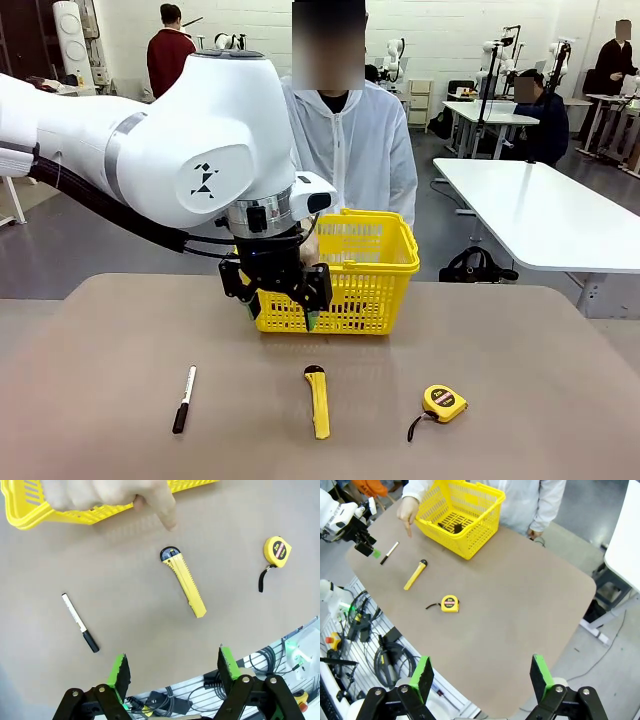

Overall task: Place the items the person wants into the basket.
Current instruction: Pick up the item the person points to and place it in the Market Basket.

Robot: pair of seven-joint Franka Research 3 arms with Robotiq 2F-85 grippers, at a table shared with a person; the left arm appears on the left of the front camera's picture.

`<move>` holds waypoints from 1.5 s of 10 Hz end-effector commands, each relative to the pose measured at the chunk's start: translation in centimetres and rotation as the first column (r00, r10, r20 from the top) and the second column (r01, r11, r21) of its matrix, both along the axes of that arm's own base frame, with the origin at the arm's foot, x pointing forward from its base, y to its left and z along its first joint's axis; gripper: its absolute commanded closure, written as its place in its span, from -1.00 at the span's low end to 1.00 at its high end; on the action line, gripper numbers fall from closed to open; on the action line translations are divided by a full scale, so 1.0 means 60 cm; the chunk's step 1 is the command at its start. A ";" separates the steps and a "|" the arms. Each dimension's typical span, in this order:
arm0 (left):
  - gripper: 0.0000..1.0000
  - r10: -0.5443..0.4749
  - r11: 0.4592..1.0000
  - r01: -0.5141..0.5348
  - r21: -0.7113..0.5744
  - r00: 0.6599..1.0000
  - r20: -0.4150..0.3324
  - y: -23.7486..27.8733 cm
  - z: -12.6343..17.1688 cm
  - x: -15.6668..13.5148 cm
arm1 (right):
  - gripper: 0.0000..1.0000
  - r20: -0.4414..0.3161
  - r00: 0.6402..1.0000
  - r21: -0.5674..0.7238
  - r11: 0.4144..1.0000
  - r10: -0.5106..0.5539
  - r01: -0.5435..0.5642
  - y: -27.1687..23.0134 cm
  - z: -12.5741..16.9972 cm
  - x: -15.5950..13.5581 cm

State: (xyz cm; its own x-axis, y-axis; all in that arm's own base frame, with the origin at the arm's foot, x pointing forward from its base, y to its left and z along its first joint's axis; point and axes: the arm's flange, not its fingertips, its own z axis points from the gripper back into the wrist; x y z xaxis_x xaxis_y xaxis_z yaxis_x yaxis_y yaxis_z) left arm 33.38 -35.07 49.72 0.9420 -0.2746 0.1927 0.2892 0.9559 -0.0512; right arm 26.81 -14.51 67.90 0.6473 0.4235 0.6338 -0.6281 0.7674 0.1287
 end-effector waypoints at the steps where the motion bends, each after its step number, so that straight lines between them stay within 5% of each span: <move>1: -0.81 -0.018 1.000 0.018 0.020 1.000 0.008 -0.006 0.010 -0.018 | -1.00 0.004 1.000 0.013 1.000 0.017 -0.018 0.001 -0.002 0.002; 6: -0.81 -0.024 1.000 0.024 0.005 1.000 0.002 -0.012 0.005 -0.015 | -1.00 0.004 1.000 0.013 1.000 0.017 -0.018 0.001 -0.002 0.002; 7: -0.81 0.083 0.996 -0.083 -0.026 0.996 0.018 -0.032 -0.031 -0.021 | -1.00 0.004 1.000 0.013 1.000 0.017 -0.018 0.001 -0.002 0.002; 11: -0.81 0.242 0.970 -0.243 0.031 0.970 0.017 -0.092 -0.142 -0.022 | -1.00 0.004 1.000 0.013 1.000 0.017 -0.018 0.001 -0.002 0.002; 15: -0.81 0.283 0.959 -0.283 0.020 0.959 -0.018 -0.108 -0.218 0.008 | -1.00 0.004 1.000 0.013 1.000 0.017 -0.018 0.001 -0.002 0.002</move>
